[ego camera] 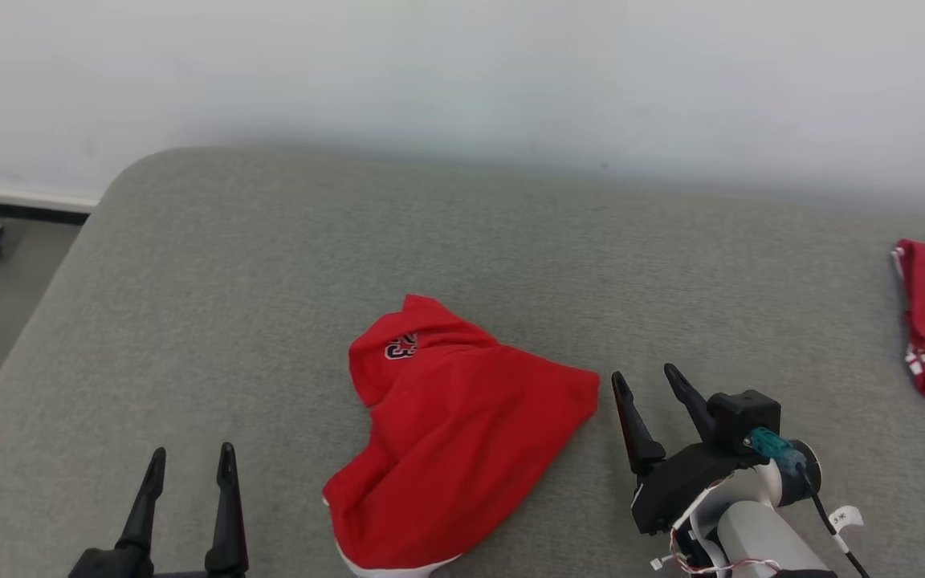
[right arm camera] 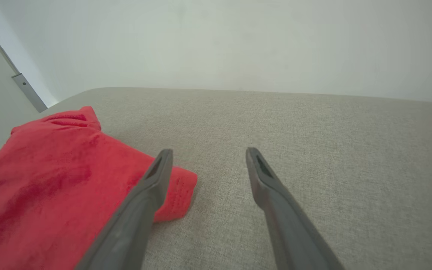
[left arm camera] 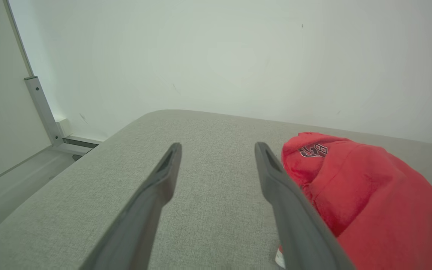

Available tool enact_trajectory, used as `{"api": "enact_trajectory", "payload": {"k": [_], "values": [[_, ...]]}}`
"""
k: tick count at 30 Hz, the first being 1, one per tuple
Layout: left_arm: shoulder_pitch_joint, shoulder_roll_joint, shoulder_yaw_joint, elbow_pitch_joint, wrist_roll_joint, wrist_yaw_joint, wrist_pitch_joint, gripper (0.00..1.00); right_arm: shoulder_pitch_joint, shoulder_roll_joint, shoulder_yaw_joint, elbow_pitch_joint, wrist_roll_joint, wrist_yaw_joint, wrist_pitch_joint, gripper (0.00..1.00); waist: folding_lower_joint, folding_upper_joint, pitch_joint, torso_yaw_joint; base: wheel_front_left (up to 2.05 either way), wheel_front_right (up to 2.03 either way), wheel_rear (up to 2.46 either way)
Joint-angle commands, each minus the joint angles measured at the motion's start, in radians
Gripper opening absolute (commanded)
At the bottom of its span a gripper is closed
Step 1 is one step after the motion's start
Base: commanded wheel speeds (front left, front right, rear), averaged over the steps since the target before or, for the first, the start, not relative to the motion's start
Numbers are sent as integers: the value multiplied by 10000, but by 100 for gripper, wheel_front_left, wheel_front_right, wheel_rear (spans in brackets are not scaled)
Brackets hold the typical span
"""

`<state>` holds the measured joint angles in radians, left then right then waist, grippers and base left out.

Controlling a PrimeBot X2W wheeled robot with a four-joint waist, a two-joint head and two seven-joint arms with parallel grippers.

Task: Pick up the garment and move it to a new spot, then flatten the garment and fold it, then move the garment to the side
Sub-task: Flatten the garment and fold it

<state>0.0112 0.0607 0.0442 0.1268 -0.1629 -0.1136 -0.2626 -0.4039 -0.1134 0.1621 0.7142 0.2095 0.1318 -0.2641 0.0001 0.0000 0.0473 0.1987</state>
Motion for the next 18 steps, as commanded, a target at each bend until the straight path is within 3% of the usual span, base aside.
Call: {"api": "enact_trajectory", "payload": {"k": [1, 13, 14, 15, 16, 18], "values": [[-136, -45, -35, 47, -8, 4, -29, 100, -177, -13, 31, 255, 163, -28, 4, 100, -1, 0, 193, 565, 0, 0, 0], [-418, -101, -195, 340, -75, -87, -28, 100, -1306, -9, 658, 3317, 902, -28, 45, 100, -1, 0, 366, 1255, 0, 0, 0], [-434, -103, -202, 354, -76, -81, -28, 100, -1390, -1, 707, 3549, 994, -28, 140, 84, -1, 0, 383, 1272, 0, 0, 0], [-445, -105, -205, 366, -76, -84, -28, 100, -1428, 10, 775, 3733, 1088, -28, 183, 13, -1, 0, 389, 1280, 0, 0, 0], [-453, -103, -205, 379, -76, -88, -28, 100, -1478, 20, 834, 3839, 1188, -28, 165, 0, -1, 0, 399, 1282, 0, 0, 0], [-456, -104, -170, 396, -86, -94, -28, 100, -1596, -37, 911, 3885, 1320, -28, 90, 0, -1, 0, 399, 1243, 0, 0, 0]]}}
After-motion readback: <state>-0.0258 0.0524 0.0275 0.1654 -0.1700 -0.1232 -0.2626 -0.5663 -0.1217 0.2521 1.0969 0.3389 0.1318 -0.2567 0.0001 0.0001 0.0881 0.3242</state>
